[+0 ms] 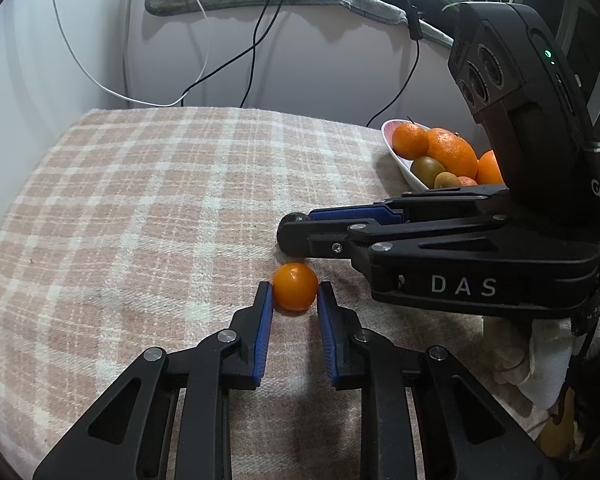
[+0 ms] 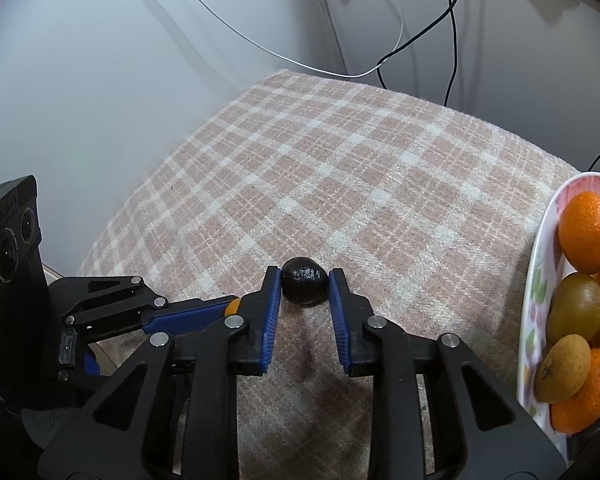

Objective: Organize fruits
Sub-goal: 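Close the right tool on the dark plum while the left tool closes on the tangerine, then lift and carry the plum and tangerine over the plate with both tools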

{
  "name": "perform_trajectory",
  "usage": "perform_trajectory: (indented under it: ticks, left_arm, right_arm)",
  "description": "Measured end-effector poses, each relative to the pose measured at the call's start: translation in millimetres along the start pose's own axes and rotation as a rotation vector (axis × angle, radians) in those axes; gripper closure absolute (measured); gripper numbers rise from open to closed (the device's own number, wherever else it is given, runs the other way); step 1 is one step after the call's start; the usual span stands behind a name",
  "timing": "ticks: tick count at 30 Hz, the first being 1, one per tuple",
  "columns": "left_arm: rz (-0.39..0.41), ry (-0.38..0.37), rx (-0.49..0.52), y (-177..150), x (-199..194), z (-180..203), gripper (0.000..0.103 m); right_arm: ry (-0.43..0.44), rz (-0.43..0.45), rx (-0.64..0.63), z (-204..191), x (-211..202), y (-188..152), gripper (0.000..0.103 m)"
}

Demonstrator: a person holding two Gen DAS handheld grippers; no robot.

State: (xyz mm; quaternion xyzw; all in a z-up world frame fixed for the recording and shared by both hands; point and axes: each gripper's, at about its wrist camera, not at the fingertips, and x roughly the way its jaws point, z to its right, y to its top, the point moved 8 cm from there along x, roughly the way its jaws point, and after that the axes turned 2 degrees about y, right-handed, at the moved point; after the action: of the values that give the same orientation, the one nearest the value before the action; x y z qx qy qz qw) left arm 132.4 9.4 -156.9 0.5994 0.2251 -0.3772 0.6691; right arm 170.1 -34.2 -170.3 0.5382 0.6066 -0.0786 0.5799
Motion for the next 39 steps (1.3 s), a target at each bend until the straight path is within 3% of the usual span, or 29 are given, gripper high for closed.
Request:
perform_trajectory:
  ticks: [39]
  left_arm:
    - [0.105,-0.042,0.083,16.9,-45.0,56.9,0.083]
  right_arm:
    - [-0.073,0.211,-0.009,17.5,-123.0,-6.5,0.078]
